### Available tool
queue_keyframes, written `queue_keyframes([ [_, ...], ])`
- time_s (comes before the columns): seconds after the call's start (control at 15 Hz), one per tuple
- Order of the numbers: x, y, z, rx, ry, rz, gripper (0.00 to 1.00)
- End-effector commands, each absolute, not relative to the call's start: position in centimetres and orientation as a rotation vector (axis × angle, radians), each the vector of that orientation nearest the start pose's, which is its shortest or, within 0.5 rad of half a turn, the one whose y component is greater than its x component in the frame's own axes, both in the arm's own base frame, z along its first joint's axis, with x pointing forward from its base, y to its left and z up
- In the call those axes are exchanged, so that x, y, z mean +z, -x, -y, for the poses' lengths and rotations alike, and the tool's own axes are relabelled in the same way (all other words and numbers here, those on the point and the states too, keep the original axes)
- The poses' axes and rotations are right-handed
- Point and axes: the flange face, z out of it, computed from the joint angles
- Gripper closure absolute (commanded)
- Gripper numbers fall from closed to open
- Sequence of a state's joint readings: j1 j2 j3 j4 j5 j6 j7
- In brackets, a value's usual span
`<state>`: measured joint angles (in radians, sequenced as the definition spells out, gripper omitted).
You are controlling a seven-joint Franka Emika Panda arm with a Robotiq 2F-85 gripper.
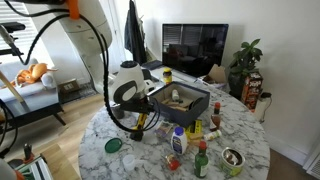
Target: Turn off the torch and put it upside down
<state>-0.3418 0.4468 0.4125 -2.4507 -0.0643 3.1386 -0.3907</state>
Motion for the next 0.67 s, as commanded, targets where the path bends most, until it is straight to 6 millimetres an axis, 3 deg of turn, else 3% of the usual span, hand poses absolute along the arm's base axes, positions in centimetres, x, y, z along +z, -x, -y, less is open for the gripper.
queue_keyframes([
  [0.0,18.5,-46.6,-4.5,-0.597,2.832,0.815,0.75],
  [0.27,19.2,-45.5,-3.6,-0.718,2.732,0.785,0.75],
  [0.6,20.2,-44.3,-1.1,-0.717,2.752,0.690,0.75],
])
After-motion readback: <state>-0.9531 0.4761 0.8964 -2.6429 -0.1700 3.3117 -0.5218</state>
